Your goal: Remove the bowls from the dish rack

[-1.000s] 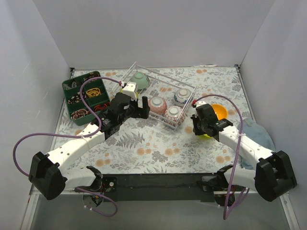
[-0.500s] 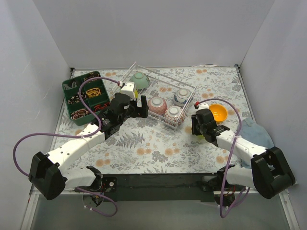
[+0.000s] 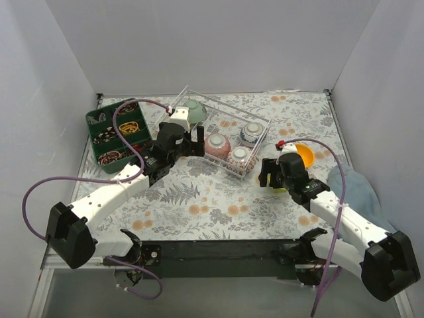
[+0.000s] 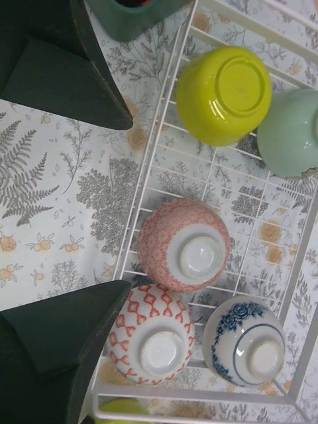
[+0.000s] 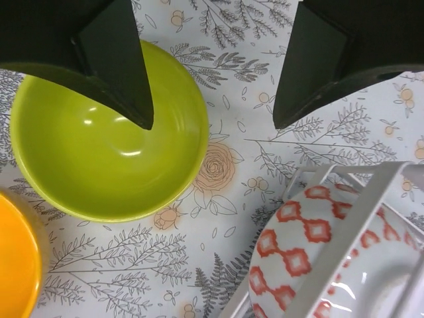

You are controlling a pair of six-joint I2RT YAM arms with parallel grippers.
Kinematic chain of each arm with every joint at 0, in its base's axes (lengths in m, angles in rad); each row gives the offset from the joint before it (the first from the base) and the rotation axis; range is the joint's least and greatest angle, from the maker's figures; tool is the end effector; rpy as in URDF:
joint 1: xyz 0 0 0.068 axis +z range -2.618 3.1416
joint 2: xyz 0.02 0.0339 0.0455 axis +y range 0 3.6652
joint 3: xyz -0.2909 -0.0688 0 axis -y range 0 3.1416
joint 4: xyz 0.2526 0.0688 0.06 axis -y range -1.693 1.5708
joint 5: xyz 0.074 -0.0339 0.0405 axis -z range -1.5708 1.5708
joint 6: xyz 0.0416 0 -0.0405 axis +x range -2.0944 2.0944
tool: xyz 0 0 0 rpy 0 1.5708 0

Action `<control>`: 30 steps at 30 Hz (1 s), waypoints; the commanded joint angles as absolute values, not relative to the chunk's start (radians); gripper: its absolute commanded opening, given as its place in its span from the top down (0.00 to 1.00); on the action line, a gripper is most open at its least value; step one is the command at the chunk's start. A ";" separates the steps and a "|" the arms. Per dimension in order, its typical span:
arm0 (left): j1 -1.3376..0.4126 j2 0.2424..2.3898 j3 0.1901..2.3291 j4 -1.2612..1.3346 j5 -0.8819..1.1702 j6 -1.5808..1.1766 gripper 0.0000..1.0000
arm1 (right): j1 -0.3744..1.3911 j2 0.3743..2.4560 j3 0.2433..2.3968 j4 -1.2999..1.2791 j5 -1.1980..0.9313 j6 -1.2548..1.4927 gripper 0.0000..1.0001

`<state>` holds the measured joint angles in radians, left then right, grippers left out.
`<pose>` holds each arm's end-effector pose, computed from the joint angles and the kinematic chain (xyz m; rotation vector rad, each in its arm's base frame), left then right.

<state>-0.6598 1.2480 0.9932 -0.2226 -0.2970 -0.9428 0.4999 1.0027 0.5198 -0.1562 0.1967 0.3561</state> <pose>0.2353 -0.1671 0.3315 -0.4832 2.0426 -0.6961 0.1857 0.0922 0.2261 -0.0493 2.2074 0.2622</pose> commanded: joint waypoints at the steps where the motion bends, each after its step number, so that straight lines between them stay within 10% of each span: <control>1: -0.653 1.322 1.110 -0.261 -0.409 -0.878 0.02 | 0.505 0.918 0.617 -0.235 0.204 0.356 0.16; 30: -0.569 2.080 1.738 -0.555 -0.729 -0.692 0.12 | 0.505 0.730 0.707 -0.443 0.089 0.242 0.04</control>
<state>-0.5816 2.0720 1.6798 -0.5308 -0.6765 -0.7170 0.4999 0.7448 0.6743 -0.4343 0.1070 0.2817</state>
